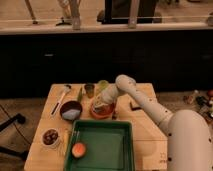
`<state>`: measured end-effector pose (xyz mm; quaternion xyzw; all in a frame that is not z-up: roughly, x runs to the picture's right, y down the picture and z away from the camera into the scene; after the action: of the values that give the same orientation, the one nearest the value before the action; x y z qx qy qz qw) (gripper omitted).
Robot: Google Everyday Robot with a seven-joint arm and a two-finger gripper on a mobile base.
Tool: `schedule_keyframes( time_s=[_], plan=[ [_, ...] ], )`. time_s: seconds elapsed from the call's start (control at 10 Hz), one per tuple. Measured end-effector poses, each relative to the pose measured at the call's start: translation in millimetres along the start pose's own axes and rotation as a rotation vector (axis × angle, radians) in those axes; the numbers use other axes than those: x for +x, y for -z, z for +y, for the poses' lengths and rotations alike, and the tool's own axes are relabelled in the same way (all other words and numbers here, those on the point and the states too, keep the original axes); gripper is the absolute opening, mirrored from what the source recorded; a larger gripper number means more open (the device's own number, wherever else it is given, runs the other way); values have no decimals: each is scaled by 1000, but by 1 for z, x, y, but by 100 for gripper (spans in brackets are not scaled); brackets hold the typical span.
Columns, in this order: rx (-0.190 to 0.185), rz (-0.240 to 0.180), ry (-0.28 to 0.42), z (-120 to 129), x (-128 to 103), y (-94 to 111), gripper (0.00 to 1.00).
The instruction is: Wipe red bowl with towel
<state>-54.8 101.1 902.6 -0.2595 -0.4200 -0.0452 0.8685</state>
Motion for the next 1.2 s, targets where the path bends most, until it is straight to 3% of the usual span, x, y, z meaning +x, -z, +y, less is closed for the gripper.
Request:
schedule_keyframes(
  time_s=[0.3,0.8,1.2],
  plan=[
    [-6,14,4,12,-3,11,0],
    [21,83,-67,33,26,49,0],
    [32,104,-74,18,37,51,0]
  ],
)
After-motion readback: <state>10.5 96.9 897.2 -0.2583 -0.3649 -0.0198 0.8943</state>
